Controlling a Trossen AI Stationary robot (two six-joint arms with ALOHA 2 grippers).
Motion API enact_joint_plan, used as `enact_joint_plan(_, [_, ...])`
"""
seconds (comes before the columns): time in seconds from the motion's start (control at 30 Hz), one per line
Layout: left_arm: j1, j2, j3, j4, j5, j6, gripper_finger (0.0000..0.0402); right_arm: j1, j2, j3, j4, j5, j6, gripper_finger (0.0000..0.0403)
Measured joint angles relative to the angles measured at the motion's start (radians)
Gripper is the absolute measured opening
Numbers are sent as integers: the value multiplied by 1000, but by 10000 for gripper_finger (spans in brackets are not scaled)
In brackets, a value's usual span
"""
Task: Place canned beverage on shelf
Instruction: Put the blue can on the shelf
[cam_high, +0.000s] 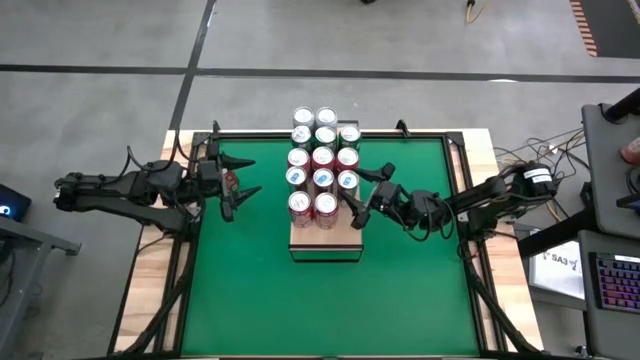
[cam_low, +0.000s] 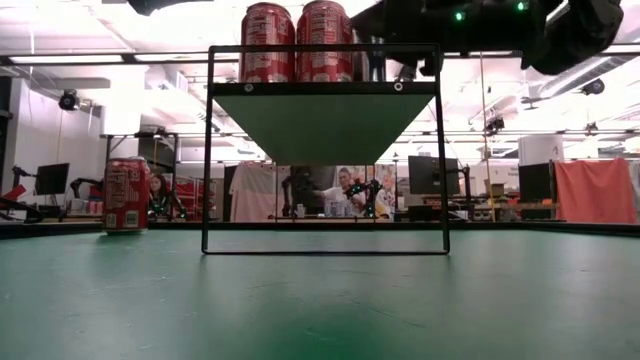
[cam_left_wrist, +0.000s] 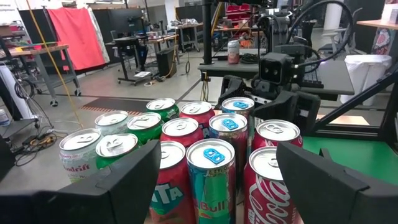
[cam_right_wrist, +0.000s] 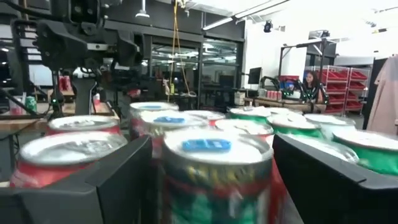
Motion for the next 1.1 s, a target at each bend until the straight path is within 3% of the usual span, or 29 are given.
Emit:
enact_joint_plan(0.43, [0,0,0,-1,0,-4,303,33,-111,135,-219,7,-87,325])
enact_joint_plan(0.53, [0,-1,0,-1,0,-4,303,46,-171,203,-419,7,-75,325])
enact_joint_plan(0.67, [0,-2,0,-1,0,-4,303,64,-240,339,-857,0,46,313])
enact_joint_plan(0.77, [0,-2,0,-1,0,-4,303,82,-261,444,-1140,-31,122,286])
enact_joint_plan(0.9, [0,-1,0,-1,0,-1,303,118,-260,540,-1366,-56,185,225])
enact_joint_plan(1.1, [0,-1,0,-1,0,16,303,140,-258,591,-1527,-55,276,102])
